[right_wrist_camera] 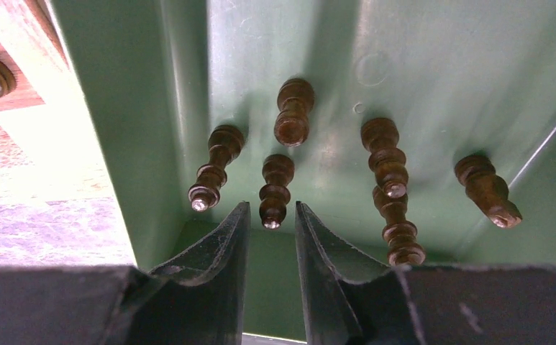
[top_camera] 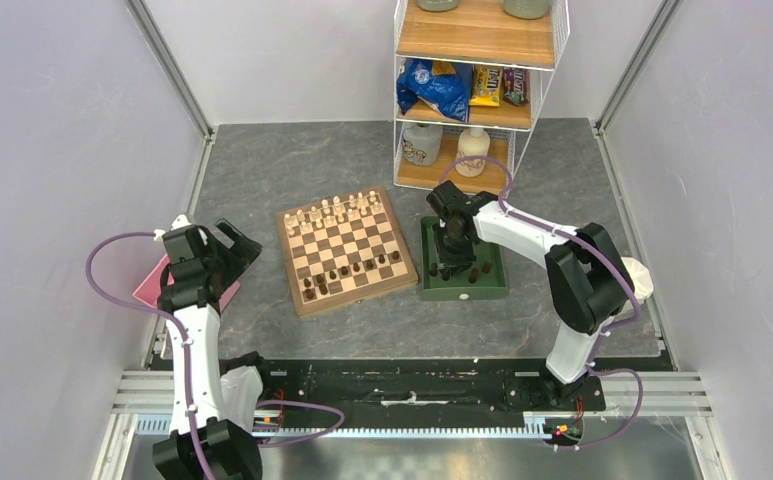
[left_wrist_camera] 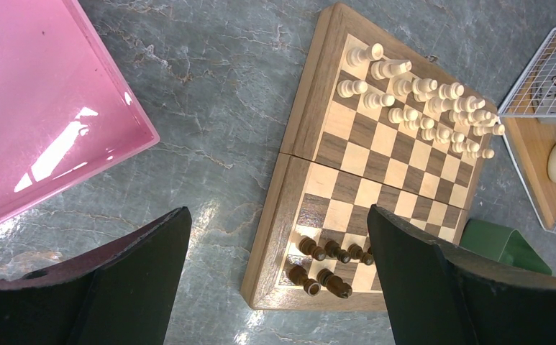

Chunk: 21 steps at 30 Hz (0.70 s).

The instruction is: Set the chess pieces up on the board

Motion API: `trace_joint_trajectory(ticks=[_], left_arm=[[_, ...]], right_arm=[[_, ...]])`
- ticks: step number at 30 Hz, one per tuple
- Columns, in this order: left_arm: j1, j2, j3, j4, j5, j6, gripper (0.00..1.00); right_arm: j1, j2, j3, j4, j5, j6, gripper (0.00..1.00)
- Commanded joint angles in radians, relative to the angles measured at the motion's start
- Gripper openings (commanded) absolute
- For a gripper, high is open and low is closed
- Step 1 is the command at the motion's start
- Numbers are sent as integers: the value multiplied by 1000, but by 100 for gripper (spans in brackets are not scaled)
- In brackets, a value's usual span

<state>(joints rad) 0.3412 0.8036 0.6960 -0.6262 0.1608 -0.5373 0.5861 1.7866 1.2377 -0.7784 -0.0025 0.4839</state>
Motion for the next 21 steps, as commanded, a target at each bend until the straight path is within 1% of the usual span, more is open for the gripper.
trace_joint_trajectory(ticks=[1,4,7,11,14,21], left_arm=[[6,0,6,15,10,25,99],[7,2,6,15,11,25,99],[6,3,5,15,11,24,99],[6,7,6,14,13,25,99],[5,8,5,15,11,25,99],[5,22,7,13,16,23,99]], right_arm=[[0,8,6,19,44,-17,36],[0,10,6,20,58,-18,34],[0,11,8,21,48,-21,27],[0,-15,6,21,42,-28,20],[0,-47,21,-11,40,-30,17],[-1,-176,89,-98,67,-31,16]])
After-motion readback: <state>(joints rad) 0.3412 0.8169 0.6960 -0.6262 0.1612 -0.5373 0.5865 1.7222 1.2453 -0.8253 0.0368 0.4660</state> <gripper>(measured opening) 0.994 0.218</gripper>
